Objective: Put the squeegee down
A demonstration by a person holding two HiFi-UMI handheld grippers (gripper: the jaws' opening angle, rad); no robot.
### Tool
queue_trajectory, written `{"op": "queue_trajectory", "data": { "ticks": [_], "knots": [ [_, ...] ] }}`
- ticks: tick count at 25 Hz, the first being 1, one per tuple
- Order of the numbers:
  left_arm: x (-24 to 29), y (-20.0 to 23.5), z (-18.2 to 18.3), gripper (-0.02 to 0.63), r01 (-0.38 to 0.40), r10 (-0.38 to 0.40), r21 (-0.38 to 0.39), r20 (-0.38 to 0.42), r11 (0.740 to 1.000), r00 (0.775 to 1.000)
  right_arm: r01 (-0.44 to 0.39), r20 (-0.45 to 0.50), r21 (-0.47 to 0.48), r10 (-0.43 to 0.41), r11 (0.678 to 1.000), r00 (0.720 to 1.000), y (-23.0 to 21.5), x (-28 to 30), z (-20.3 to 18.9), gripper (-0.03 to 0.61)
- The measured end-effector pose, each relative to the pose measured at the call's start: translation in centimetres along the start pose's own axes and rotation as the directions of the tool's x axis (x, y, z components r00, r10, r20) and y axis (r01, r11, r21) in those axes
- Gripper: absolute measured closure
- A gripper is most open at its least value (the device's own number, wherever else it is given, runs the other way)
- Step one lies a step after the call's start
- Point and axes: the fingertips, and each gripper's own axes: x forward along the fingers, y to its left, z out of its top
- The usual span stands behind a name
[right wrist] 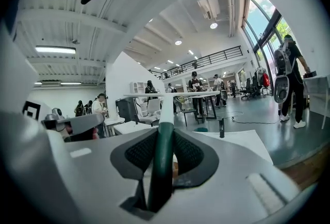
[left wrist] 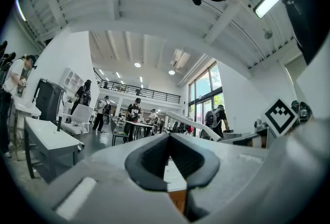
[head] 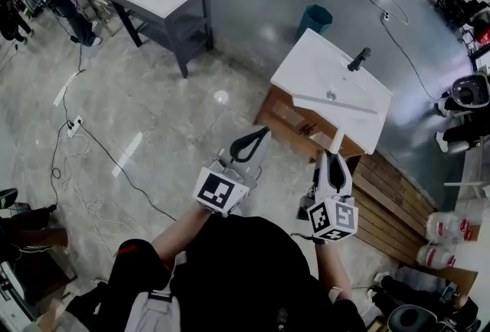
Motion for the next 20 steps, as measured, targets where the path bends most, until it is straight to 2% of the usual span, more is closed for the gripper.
{"op": "queue_trajectory", "data": {
  "ticks": [5, 10, 14, 20],
  "knots": [
    [0.3, 3.1, -0.3, 0.612, -0.014, 0.014, -0.018, 0.004, 1.0, 1.0, -0.024, -0.037, -0.026, 0.023, 0.999, 0.999, 2.3, 2.9, -1.0, 0.48],
    [0.6, 5.5, -1.3, 0.612, -0.04, 0.039, -0.038, -0.019, 0.998, 0.999, -0.039, -0.079, -0.01, 0.038, 0.999, 0.996, 2.9, 5.4, -2.2, 0.48],
    [1.8, 6.7, -2.3, 0.612, -0.065, 0.064, -0.033, -0.044, 0.997, 0.997, -0.051, -0.115, 0.008, 0.052, 0.999, 0.992, 2.0, 7.6, -3.4, 0.48],
    [5.8, 8.4, -3.2, 0.612, -0.1, 0.099, -0.018, -0.06, 0.995, 0.993, -0.086, -0.125, 0.02, 0.088, 0.996, 0.988, -0.2, 12.6, -3.2, 0.48]
  ]
}}
